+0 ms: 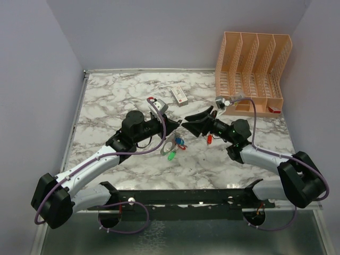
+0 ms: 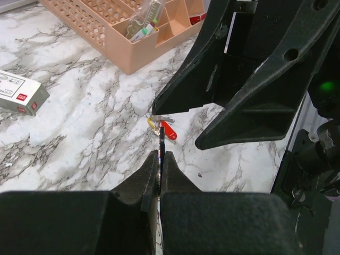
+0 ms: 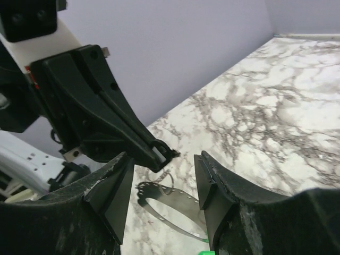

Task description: Remove the keys from the keyring

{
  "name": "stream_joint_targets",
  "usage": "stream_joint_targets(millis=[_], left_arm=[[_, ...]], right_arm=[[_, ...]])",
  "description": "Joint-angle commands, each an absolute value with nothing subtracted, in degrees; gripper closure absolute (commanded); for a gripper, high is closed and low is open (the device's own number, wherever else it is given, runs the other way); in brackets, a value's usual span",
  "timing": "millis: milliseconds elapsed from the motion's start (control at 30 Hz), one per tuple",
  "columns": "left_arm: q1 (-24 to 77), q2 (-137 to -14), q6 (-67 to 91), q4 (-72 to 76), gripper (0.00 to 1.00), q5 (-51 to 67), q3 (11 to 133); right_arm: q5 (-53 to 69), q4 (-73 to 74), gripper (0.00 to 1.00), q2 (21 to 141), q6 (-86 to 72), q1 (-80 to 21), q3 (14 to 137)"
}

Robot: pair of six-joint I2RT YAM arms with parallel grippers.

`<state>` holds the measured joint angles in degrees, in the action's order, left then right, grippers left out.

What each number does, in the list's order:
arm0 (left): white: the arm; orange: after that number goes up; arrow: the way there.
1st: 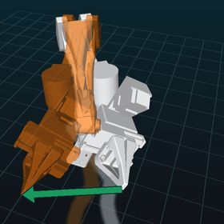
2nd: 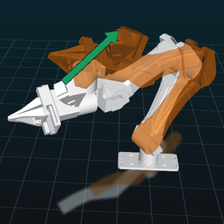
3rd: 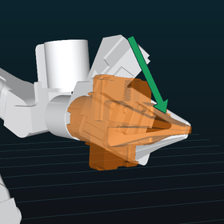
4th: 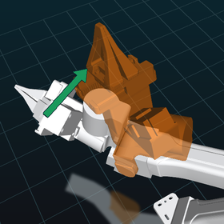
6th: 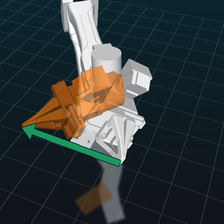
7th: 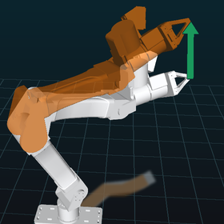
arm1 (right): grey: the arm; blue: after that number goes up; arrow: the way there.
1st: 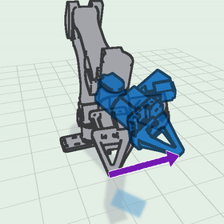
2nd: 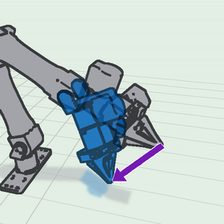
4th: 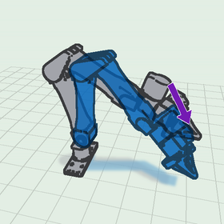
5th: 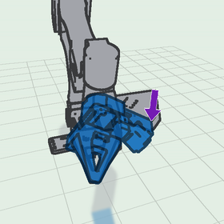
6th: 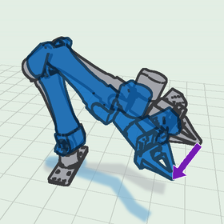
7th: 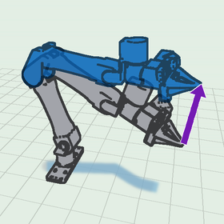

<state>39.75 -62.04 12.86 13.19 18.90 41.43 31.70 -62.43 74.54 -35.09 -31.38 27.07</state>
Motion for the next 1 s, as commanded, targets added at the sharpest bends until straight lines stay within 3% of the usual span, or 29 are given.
stream_joint_targets(millis=[0,333,633,967], left_arm=[[39.62,-60.53,12.39,15.82,1.0,21.81,40.89],[39.56,-60.18,13.34,17.48,1.0,23.94,40.31],[39.62,-60.2,13.86,18.74,1.0,24.94,39.85],[39.59,-59.94,15.89,21.67,1.0,25.88,38.72]], right_arm=[[36.14,-68.73,0.41,76.47,-42.74,-31.14,29.42],[39.47,-80.51,0.44,83.62,-51.02,-30.41,30.12],[39.82,-84.38,0.71,85.27,-51.96,-30.41,29.59],[41.48,-90.91,0.7,88.01,-53.76,-30.32,29.09]])
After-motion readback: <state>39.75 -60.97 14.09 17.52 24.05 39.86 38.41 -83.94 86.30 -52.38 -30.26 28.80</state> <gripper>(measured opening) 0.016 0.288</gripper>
